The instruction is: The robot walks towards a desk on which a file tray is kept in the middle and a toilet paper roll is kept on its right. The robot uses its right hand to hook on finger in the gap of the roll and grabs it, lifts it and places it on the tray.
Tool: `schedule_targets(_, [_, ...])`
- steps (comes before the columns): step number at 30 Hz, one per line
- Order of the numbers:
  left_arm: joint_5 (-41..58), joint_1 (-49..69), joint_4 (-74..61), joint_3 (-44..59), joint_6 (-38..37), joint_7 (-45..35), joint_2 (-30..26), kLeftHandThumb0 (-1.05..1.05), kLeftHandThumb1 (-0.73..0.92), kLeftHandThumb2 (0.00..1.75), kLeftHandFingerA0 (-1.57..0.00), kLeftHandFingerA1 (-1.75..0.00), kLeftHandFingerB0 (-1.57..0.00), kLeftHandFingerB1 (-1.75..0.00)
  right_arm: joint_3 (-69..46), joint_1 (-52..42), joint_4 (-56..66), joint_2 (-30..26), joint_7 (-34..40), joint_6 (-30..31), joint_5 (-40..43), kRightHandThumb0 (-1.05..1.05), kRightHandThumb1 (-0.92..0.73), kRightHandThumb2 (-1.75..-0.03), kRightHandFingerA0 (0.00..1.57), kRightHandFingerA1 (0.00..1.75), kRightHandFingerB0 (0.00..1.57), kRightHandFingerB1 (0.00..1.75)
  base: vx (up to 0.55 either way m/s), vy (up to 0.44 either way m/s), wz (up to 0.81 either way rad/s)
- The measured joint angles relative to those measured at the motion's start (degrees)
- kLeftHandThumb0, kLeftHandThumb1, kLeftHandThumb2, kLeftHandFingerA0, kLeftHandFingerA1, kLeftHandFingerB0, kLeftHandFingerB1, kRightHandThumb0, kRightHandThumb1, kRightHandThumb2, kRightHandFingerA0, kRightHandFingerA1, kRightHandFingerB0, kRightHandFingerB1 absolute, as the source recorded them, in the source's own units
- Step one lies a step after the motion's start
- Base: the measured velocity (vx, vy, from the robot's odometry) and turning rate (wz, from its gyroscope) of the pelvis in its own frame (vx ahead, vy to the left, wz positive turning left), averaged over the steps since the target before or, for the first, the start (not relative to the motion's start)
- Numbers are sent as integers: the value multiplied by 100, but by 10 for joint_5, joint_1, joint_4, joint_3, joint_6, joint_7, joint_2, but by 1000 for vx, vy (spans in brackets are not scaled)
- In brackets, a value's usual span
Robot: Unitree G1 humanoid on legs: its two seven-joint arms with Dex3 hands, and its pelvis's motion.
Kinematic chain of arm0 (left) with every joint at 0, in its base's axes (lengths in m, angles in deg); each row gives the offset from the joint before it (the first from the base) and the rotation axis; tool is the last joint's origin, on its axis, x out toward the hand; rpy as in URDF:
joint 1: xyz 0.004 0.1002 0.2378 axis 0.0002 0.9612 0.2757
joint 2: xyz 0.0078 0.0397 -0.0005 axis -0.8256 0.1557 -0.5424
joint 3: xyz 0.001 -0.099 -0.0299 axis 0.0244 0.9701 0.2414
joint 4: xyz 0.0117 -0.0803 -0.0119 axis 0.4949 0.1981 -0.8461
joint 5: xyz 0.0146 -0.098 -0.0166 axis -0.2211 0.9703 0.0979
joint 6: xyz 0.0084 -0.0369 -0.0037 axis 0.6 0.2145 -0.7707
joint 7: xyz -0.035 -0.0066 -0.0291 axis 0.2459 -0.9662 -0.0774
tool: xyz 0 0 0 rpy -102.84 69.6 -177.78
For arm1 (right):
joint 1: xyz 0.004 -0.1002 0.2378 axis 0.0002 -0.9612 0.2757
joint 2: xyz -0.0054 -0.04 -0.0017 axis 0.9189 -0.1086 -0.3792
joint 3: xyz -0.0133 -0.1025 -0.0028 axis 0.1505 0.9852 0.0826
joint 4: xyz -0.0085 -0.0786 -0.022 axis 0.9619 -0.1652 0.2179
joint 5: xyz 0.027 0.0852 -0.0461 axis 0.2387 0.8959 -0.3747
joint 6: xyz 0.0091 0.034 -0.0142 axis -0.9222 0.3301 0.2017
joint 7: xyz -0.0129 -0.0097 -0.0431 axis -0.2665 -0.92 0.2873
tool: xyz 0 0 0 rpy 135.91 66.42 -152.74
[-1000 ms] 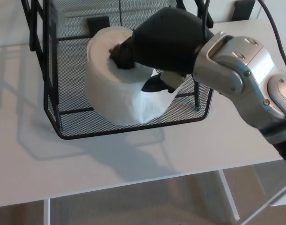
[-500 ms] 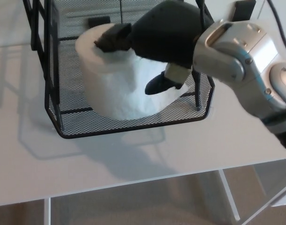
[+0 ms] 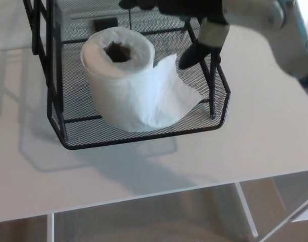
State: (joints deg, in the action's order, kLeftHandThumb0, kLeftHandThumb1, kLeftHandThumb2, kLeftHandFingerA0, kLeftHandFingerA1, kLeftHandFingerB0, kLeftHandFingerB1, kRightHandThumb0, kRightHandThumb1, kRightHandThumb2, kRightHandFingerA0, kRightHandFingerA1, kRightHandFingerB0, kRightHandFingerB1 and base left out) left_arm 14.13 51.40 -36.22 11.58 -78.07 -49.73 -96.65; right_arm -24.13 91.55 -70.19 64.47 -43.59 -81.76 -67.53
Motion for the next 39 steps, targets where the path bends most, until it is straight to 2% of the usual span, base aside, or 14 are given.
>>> schedule_targets(3, [0, -3, 11, 0, 0, 2, 0, -69, 92, 74, -26, -42, -26, -39, -6, 25, -8, -6, -24, 10, 6, -63, -51, -83, 58, 65, 17, 43, 0, 0, 0])
schedule_targets(6, [0, -5, 22, 0, 0, 2, 0, -67, 92, 73, -27, -42, -28, -39, -20, 45, -11, -18, -48, 22, 15, -59, -63, -59, 55, 56, 23, 32, 0, 0, 0])
schedule_targets(7, [0, -6, 23, 0, 0, 3, 0, -66, 92, 73, -29, -42, -27, -39, -24, 49, -11, -21, -53, 25, 17, -66, -51, -85, 55, 67, 18, 45, 0, 0, 0])
schedule_targets(10, [0, -5, 28, 2, 0, 3, 0, -66, 92, 72, -28, -42, -27, -38, -47, 65, -11, -44, -78, 39, 29, -58, -61, -59, 62, 60, 26, 31, 0, 0, 0])
schedule_targets(16, [0, -5, 42, 3, 0, 5, 0, -66, 92, 74, -29, -43, -30, -40, -140, 64, 6, -124, -117, 71, 59, -59, -50, -84, 51, 63, 17, 45, 0, 0, 0])
schedule_targets(17, [0, -5, 42, 3, 0, 5, 0, -66, 92, 74, -28, -43, -28, -40, -151, 61, 7, -131, -118, 73, 61, -55, -62, -59, 57, 51, 25, 31, 0, 0, 0])
schedule_targets(23, [1, -6, 43, 3, 0, 5, 0, -69, 92, 73, -28, -43, -27, -39, -260, -7, 13, -194, -126, 78, 82, -53, -60, -59, 61, 46, 25, 30, 0, 0, 0])
schedule_targets(28, [1, -6, 43, 3, 0, 5, 0, -68, 92, 74, -28, -43, -28, -39, -337, -72, 17, -224, -127, 78, 89, -72, -49, -87, 80, 84, 33, 53, 0, 0, 0])
schedule_targets(31, [1, -6, 43, 3, 0, 5, 0, -67, 92, 71, -31, -43, -30, -39, -385, -122, 16, -237, -127, 77, 97, -66, -61, -58, 70, 73, 33, 46, 0, 0, 0])
schedule_targets(32, [1, -6, 43, 3, 0, 5, 0, -70, 83, 113, -30, -54, -26, -50, -405, -144, 16, -240, -125, 75, 101, -65, -60, -58, 87, 89, 31, 45, 0, 0, 0])
schedule_targets(34, [1, -6, 43, 3, 0, 5, 0, -68, 83, 115, -31, -55, -25, -50, -437, -182, 15, -241, -123, 72, 105, -65, -60, -57, 88, 81, 31, 45, 0, 0, 0])
schedule_targets(36, [1, -6, 43, 3, 0, 5, 0, -65, 92, 70, -30, -43, -30, -39, -470, -223, 12, -241, -118, 68, 110, -64, -54, -58, 82, 91, 33, 49, 0, 0, 0])
schedule_targets(37, [1, -6, 43, 3, 0, 5, 0, -67, 77, 111, -33, -57, -22, -49, -479, -235, 11, -241, -117, 67, 111, -65, -58, -58, 85, 99, 28, 52, 0, 0, 0])
schedule_targets(39, [2, -6, 43, 4, 0, 6, 0, -67, 77, 111, -33, -57, -22, -49, -513, -276, 5, -241, -110, 61, 117, -65, -58, -58, 85, 99, 28, 52, 0, 0, 0])
